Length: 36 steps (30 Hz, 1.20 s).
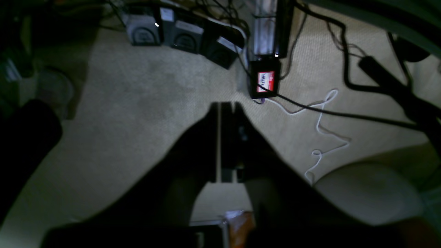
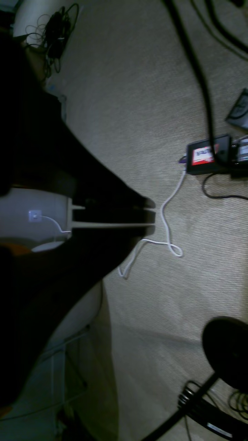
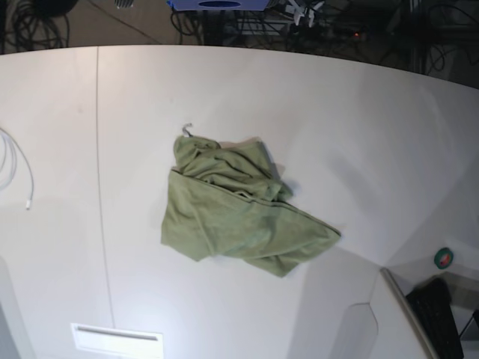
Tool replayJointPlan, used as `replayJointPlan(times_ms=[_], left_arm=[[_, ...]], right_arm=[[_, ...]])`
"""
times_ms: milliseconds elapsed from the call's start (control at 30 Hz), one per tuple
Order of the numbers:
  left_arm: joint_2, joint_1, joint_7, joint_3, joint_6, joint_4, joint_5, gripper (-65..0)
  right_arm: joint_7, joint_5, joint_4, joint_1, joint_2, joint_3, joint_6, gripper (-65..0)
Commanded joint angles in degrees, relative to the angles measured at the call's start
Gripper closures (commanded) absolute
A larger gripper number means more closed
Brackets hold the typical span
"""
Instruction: Layout the t-shirt on the table in an organized manner, then fold the t-shirt properly
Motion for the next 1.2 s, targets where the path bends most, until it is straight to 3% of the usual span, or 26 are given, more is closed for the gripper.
replayJointPlan(times_ms=[0,167,333,433,600,733,967,1033,1167], left_arm=[[-0.2,0.5,0.1,-0.1,-0.1,0.1,0.2,0.0],[-0.3,1.2,0.0,-0.1,-0.1,0.8,0.2,0.0],[-1.2,6.7,0.0,-0.1,-0.1,11.3,0.2,0.0],[-2.7,10.9,0.0,0.3,-0.1,18.2,0.2,0.0],[-4.9,18.0,0.0,-0.1,-0.1,27.6,0.2,0.0],[-6.9,26.4,0.0,-0.1,-0.1,40.3,0.1,0.0],[-10.5,40.8,0.4,-0.2,-0.1,66.3,0.0,0.0],[-11.5,43.8,0.3,-0.3,-0.1,73.1,-1.8,0.0],[-14.5,45.4,0.6,-0.3,0.0,83.0,-11.2,0.0]], right_arm=[[0.2,0.1,-0.1,-0.4,0.2,0.0,-0.3,0.0],[0.9,0.1,1.1,-1.5,0.3,0.1,-0.3,0.0],[2.1,0.1,11.3,-8.3,0.2,0.1,-0.4,0.0],[0.9,0.1,21.5,-14.6,0.1,0.1,-0.5,0.0],[-7.8,0.1,43.0,-25.8,0.4,0.3,-0.5,0.0],[-11.3,0.1,59.7,-34.9,1.0,0.4,-0.5,0.0],[-15.2,0.0,81.7,-45.4,-1.1,8.1,-0.6,0.0],[-15.2,0.0,87.9,-47.9,-1.1,8.6,-0.6,0.0],[-15.2,0.0,97.6,-48.4,-1.1,8.4,-0.6,0.0]])
